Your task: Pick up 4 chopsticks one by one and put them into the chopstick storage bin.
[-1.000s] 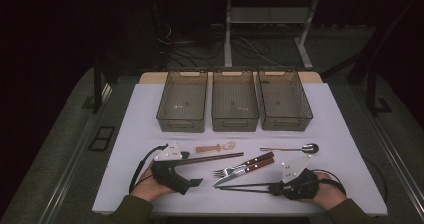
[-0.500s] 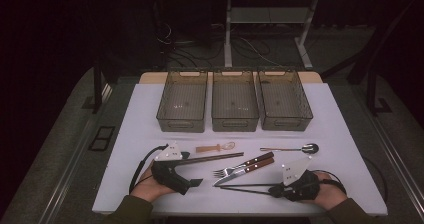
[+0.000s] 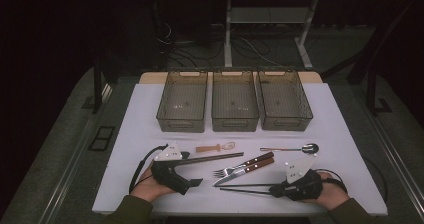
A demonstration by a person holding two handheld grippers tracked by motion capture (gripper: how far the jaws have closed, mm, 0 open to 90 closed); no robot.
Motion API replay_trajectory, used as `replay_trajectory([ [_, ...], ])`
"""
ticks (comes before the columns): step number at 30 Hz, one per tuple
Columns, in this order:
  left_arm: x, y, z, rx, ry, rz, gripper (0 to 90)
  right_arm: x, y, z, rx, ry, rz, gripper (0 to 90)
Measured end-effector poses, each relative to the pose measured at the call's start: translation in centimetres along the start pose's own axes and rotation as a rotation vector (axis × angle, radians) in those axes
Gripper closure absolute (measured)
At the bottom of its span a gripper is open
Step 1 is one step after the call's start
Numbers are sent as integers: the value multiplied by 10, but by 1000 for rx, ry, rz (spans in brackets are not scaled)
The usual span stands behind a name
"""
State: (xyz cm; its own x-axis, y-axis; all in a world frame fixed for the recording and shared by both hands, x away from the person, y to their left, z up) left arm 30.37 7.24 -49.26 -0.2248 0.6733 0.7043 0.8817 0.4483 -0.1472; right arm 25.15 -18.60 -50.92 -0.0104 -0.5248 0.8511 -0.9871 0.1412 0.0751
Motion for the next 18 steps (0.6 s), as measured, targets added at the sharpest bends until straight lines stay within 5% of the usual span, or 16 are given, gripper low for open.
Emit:
replay_trajectory([
  [18,10,-2,9,5,-12,-21,0,19,2,-11,-66,-126,-30,860],
])
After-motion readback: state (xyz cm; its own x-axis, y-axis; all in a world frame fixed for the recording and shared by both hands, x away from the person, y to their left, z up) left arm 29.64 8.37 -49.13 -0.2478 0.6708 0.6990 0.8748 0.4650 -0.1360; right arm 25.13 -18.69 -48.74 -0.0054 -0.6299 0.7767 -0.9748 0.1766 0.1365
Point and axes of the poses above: each handheld gripper's, and its own axes: x roughly backward along the jaws, z roughly out of its underside, y roughly to its left, the point moved 10 cm from there along -x, roughly forward along the jaws, and after that the axes turned 10 degrees about y, right-handed, at the moved point
